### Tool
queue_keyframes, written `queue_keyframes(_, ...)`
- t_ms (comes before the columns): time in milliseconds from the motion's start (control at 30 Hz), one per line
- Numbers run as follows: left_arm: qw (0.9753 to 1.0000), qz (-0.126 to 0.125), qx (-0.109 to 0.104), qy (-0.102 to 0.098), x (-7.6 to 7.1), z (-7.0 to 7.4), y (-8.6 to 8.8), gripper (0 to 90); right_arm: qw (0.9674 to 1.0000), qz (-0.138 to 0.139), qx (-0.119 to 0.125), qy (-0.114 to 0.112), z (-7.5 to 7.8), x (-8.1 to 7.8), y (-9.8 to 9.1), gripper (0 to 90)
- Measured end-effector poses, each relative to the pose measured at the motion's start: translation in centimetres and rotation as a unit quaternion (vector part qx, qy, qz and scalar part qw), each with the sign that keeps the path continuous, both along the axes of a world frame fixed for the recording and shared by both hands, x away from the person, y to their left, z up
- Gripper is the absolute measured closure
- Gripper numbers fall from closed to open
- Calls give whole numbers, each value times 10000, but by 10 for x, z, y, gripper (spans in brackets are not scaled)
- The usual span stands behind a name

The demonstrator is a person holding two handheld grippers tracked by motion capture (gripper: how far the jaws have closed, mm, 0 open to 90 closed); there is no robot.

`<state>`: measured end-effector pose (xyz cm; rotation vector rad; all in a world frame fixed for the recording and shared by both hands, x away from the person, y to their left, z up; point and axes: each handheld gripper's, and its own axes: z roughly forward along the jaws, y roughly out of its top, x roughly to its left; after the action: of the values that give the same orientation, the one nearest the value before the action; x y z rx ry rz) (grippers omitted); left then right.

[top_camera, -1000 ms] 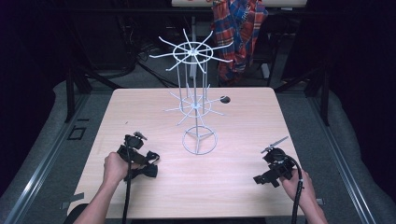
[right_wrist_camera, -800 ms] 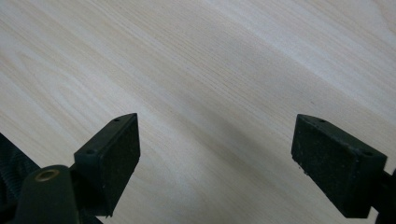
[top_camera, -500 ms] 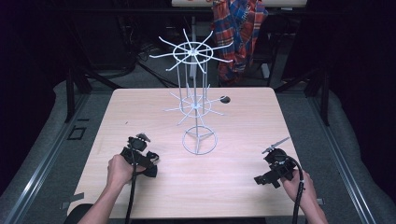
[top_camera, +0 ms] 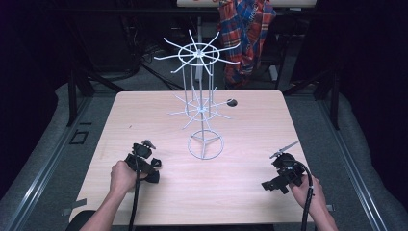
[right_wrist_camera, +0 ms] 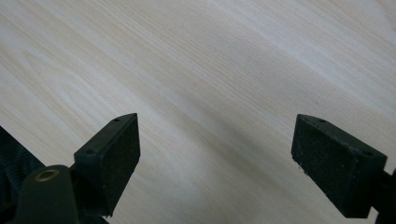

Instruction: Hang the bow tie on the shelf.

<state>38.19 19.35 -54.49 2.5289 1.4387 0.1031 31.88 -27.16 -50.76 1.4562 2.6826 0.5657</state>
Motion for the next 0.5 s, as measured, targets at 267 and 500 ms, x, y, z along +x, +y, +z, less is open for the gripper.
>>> queue_keyframes(267, 9990, -255, -279, -244, 2, 7, 5, 841, 9999, 33, -5, 103, -1, 2, -1, 153)
queue_keyframes(500, 9909, -382, -938, -881, 0, 28, 16, 852, 10000, -1, 12, 42, -2, 3, -3, 152)
